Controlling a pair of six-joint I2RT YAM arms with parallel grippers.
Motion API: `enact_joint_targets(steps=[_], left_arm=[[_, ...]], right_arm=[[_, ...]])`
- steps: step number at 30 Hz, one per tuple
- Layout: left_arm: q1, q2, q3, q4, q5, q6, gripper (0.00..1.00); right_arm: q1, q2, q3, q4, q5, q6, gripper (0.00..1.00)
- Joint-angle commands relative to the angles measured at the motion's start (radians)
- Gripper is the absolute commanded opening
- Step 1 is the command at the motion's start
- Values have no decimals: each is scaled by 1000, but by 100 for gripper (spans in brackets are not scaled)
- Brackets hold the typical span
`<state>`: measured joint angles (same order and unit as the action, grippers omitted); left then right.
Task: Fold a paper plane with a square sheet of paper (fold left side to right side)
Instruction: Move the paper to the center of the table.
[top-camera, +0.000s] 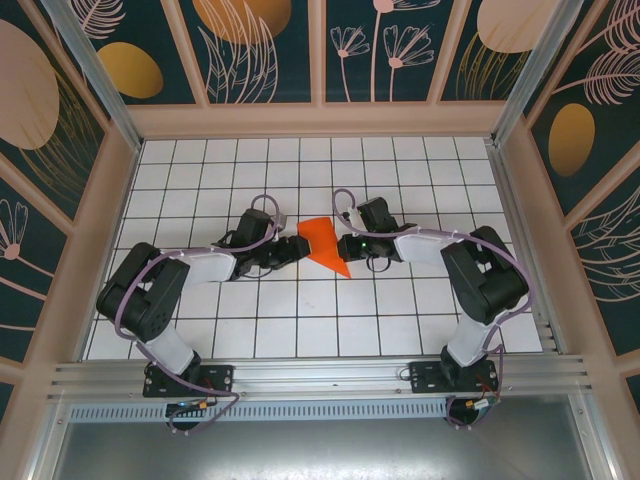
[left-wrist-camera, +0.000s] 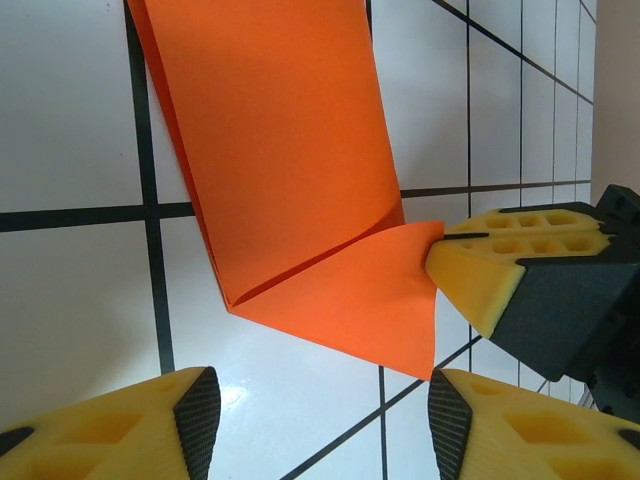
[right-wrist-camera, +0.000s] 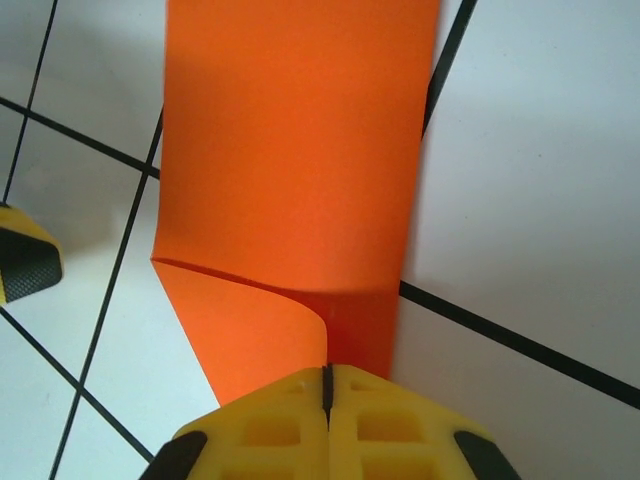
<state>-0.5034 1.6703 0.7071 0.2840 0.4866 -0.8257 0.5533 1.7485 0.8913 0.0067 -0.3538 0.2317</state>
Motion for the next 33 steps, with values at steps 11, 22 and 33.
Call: enact_joint_targets(steps=[11,22,33], left_arm=[[-7,24,19,39,9,-52,61],[-30,78,26,87,18,-97,64],[-53,111,51,126,40,-124,64]], right_arm=[[-1,-93,-115,79,-114,127,0],[-59,-151,-197,141,-103,220,0],[-104,-184,-299,301,-234,325,0]])
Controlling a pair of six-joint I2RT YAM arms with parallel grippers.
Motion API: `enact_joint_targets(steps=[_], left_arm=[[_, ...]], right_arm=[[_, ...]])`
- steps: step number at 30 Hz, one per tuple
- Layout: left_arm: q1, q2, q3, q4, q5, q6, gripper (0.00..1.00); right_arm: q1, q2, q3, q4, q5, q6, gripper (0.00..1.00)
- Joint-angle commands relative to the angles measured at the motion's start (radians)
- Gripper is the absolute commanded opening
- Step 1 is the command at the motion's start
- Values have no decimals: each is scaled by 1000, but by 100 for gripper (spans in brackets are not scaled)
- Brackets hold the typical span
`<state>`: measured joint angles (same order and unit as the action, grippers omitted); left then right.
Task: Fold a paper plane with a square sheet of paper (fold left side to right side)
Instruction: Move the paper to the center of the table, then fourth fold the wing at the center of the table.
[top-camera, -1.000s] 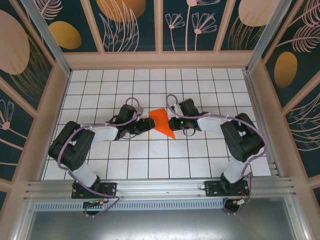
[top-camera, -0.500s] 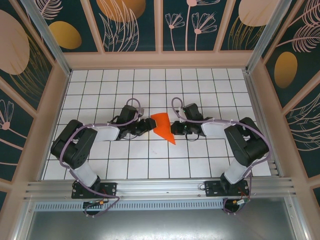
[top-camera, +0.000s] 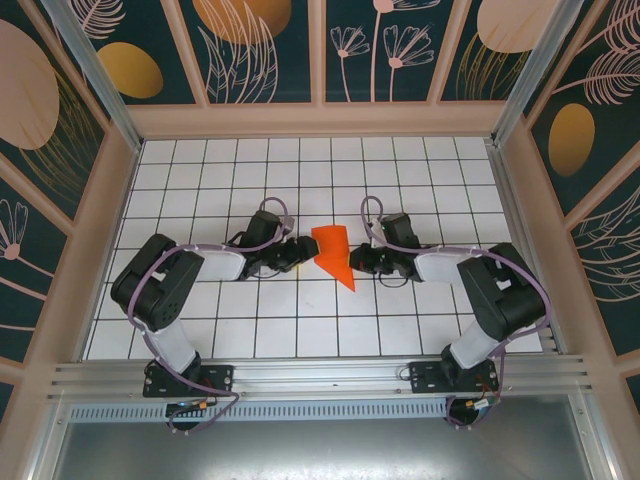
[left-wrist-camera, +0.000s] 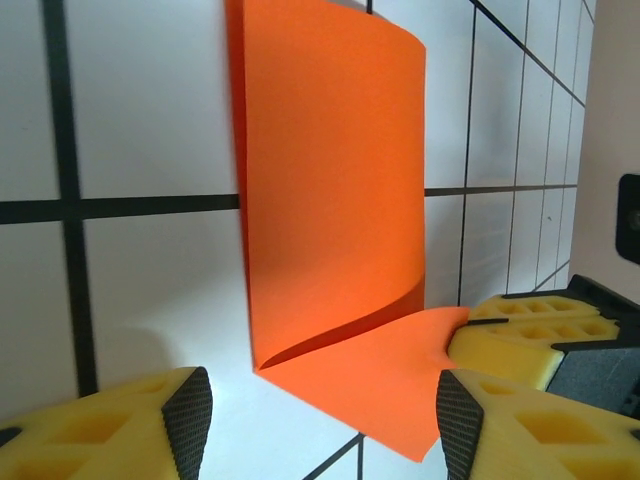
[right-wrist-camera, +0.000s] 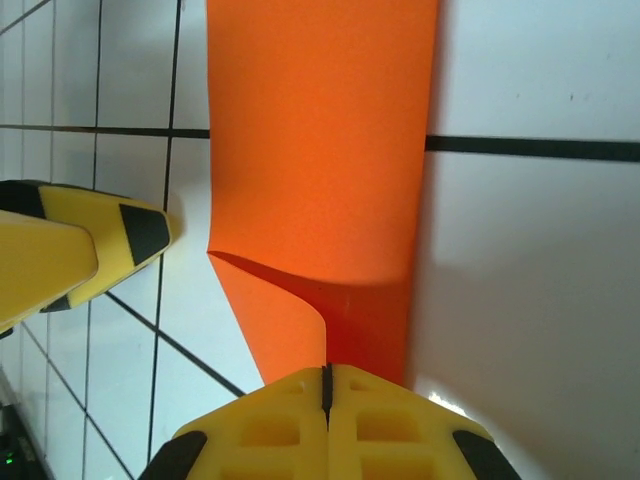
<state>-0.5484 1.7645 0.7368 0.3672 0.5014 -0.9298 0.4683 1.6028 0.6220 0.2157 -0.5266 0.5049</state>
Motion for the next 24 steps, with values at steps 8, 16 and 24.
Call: enact_joint_targets(steps=[8,16,24], left_arm=[[-13,38,29,51,21,-33,64],[-26,68,39,85,43,-57,63],[-42,98,71,98,53,-69,61]], right_arm=[[-44,-78,-63,100,-66,66,0],[-68,-64,-102,160,-101,115,0],[-70,-55,-105,163,-112,113,0]])
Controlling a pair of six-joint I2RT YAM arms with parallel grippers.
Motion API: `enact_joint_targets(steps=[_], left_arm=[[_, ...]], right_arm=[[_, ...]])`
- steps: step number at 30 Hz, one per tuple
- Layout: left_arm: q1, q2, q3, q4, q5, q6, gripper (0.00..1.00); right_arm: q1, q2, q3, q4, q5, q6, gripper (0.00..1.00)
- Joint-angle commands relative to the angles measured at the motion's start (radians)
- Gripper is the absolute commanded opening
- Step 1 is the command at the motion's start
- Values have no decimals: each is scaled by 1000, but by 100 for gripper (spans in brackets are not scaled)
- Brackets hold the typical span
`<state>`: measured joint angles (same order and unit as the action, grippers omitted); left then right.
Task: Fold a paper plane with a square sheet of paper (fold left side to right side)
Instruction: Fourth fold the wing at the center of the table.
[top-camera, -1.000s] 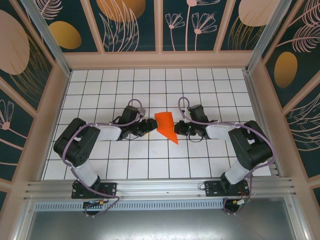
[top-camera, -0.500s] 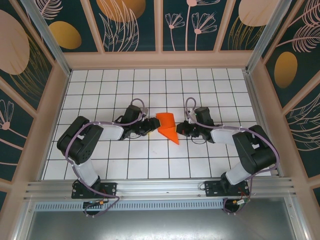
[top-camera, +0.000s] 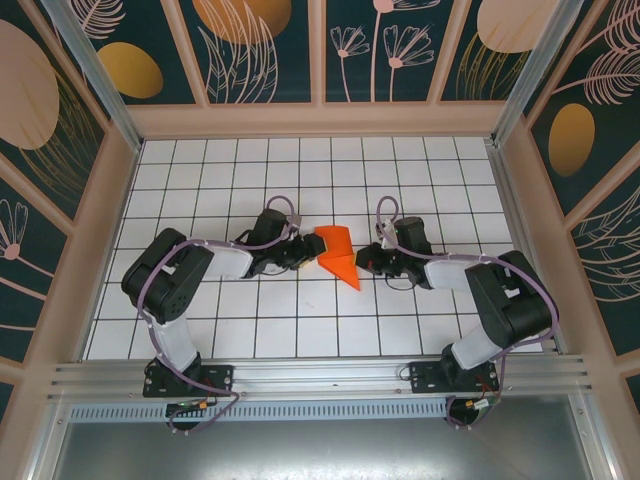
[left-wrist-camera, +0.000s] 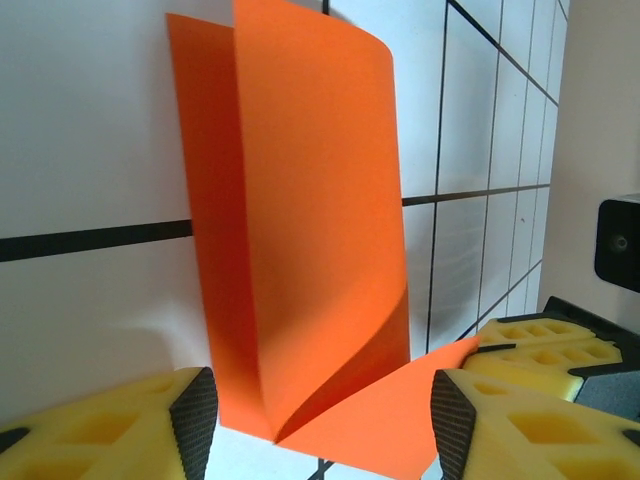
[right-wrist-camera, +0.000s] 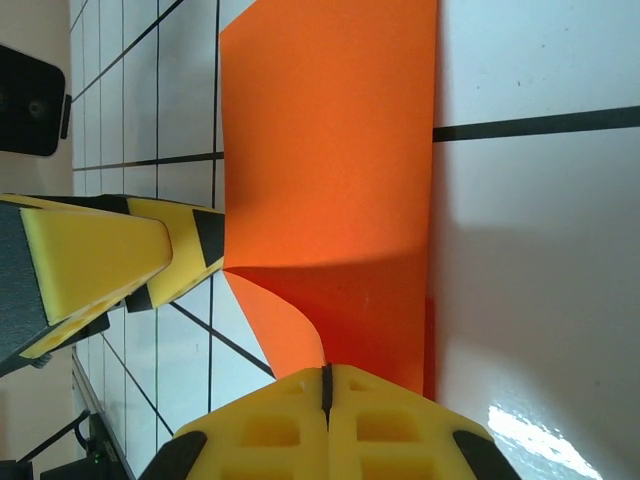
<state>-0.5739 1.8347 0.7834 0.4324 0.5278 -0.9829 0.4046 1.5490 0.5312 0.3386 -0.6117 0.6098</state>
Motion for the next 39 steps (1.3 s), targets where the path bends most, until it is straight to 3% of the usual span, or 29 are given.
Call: enact_joint_targets(steps=[1,7,13,22,26,29,33,39], left_arm=[[-17,32,29,32,29,-16,61],[-23,47,48,36,35,-18,59],[-23,30,44,34,26,-20,49],[-25,15,47,38,31,-24,43],[-25,14,47,47,38,-25,43],[-26,8,46,54,42,-25,43],[-26,6,48,50,50,-23,43],[-25,10,64,39,59,-19,43]], right_arm=[[-7,0,-16,40,-27,8,0],[-8,-2,-20,41,-28,8,0],[-8,-6,-6,-18,22,-26,0],[-1,-123,65,-256,263,-159,44],[21,-204,75,-324,357,-192,54],[68,-276,75,-359,430,-206,54],[207,-353,76,-391,576,-211,53],[385,-312,72,-361,722,-173,50]])
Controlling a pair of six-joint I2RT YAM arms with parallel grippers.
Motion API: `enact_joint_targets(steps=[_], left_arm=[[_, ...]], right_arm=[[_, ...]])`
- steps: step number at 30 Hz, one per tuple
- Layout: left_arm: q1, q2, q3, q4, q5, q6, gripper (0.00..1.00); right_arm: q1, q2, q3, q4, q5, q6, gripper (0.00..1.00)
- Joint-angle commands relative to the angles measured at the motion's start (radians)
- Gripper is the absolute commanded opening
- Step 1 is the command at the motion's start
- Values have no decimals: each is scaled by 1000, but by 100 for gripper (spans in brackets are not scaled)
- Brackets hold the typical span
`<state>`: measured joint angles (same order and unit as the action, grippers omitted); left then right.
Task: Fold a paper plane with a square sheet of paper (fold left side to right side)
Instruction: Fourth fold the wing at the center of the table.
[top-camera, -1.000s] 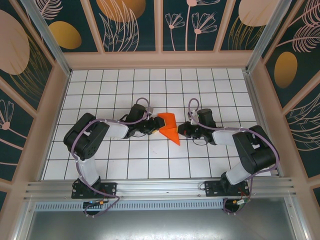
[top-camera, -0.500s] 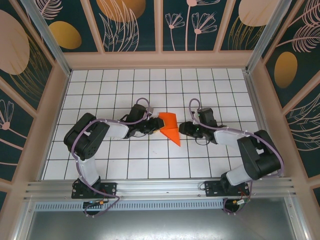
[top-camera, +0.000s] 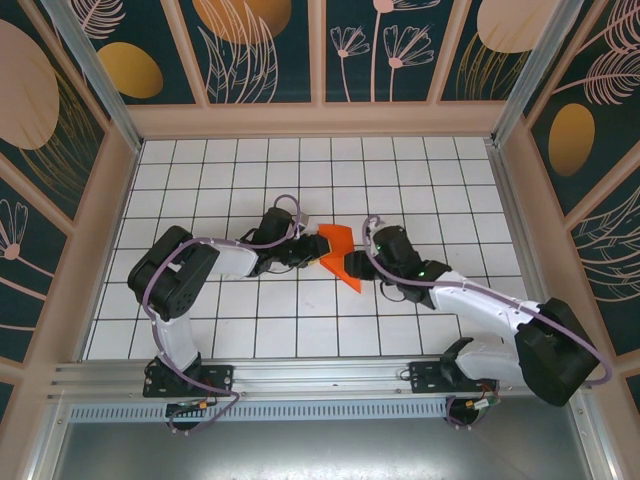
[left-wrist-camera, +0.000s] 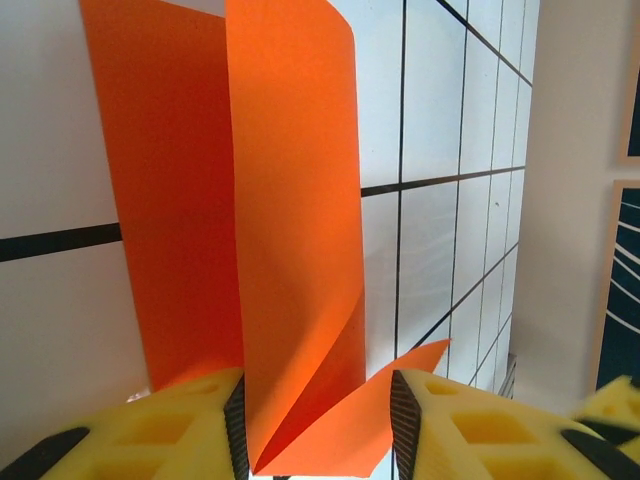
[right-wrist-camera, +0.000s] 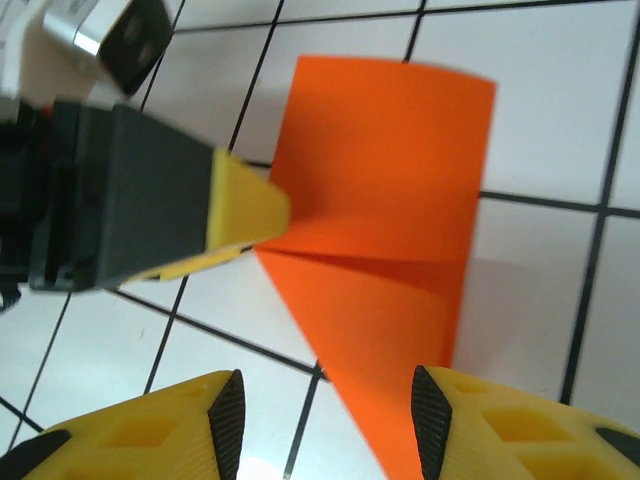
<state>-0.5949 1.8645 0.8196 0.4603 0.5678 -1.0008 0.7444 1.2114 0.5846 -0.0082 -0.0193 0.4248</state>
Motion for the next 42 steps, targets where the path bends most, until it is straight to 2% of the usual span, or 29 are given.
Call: enact_joint_targets(steps=[1,7,13,19,27,34,42], left_arm=[[-3,-19,32,9,22,0,43],[-5,-15,53,-6,30,1,42],[-4,-15,57,-14,24,-4,42],[-6,-19,59,-14,20,-15,41],[-6,-16,67,-21,18,-25,33],[-5,-19,72,-22,20,-28,33],[-5,-22,72,-24,21,-27,33]], right_arm=[[64,47,21,-8,152,16,50],[123,178,65,8,243,-3,50],[152,241,85,14,283,-24,50],[176,284,87,28,316,-37,50],[198,320,84,55,344,-49,51],[203,341,85,62,370,-49,51],[202,358,93,66,389,-45,46]])
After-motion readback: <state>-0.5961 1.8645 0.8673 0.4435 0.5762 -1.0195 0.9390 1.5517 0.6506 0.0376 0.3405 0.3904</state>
